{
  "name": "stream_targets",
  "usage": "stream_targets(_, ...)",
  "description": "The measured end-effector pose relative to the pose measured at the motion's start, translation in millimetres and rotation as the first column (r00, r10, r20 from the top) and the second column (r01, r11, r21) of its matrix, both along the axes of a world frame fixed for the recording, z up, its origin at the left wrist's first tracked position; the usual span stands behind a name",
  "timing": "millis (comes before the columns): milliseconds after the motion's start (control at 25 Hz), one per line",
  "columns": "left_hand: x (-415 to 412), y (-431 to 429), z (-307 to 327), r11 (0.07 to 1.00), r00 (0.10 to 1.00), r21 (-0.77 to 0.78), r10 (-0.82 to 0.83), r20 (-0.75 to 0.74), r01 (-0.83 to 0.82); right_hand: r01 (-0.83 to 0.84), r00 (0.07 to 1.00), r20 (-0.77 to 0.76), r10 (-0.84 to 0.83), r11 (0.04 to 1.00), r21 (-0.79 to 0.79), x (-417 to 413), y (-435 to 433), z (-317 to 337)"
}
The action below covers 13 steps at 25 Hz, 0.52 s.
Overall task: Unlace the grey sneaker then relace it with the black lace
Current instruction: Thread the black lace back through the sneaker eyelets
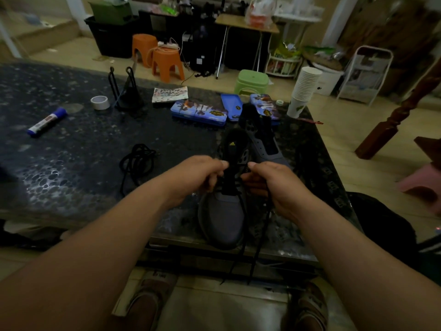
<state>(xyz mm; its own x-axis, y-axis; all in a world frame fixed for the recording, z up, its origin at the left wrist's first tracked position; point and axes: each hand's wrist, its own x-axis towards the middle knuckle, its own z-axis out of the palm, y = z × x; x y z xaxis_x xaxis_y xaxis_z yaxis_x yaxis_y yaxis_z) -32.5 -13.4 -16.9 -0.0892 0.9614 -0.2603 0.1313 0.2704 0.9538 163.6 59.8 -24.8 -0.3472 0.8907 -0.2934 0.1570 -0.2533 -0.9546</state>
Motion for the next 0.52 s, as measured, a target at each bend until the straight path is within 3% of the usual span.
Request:
stream_targets(80,6.6,-3.3,-0.7,1.0,0.997,0.005,-0.028,-0.066,0.028,-0.002,1.0,0.031,0.002,1.0,-0.005,-0.7,-0.4,3.1)
stream_targets(160,1.8,-4.8,4.7,0.996,0.988,0.07,0.046,0.145,-0.057,0.007,0.999,0.039,-0.006,0.999,-0.045,-0.5,0.1,6.8)
stream_targets(240,-7.7,-10.4,11.6,0.986,0.901,0.09,0.089,0.425,-0.14,0.018,0.999,0.044,-0.014,0.996,-0.09,-0.2,-0.4,9.3)
stream_targets(280,-12.2,-12.8,13.1,0.985,0.886,0.076,0.105,0.451,-0.155,0.025,0.999,0.048,-0.02,0.995,-0.101,-0.4,-1.3,10.5)
stream_targets(320,-15.1,-15.3,13.0,0.989,0.93,0.051,0.112,0.349,-0.138,0.028,0.998,0.054,-0.022,0.994,-0.106,-0.8,-2.2,11.2)
stream_targets(400,-13.7,-21.3,12.2,0.998,0.999,0.044,0.044,-0.025,-0.043,0.029,0.997,0.075,-0.022,0.994,-0.101,-1.6,-4.2,13.5)
stream_targets(440,-12.0,-23.0,12.9,0.996,0.996,0.081,0.048,-0.079,-0.042,0.031,0.996,0.087,-0.023,0.995,-0.098,-1.6,-5.0,15.2)
stream_targets(480,-12.8,-24.8,14.3,0.99,0.996,0.116,0.084,-0.016,-0.081,0.035,0.994,0.104,-0.025,0.995,-0.092,-1.7,-6.3,16.8)
stream_targets(520,-15.8,-24.5,17.5,0.977,0.977,0.129,0.148,0.157,-0.168,0.038,0.992,0.122,-0.028,0.996,-0.086,-1.8,-7.3,17.4)
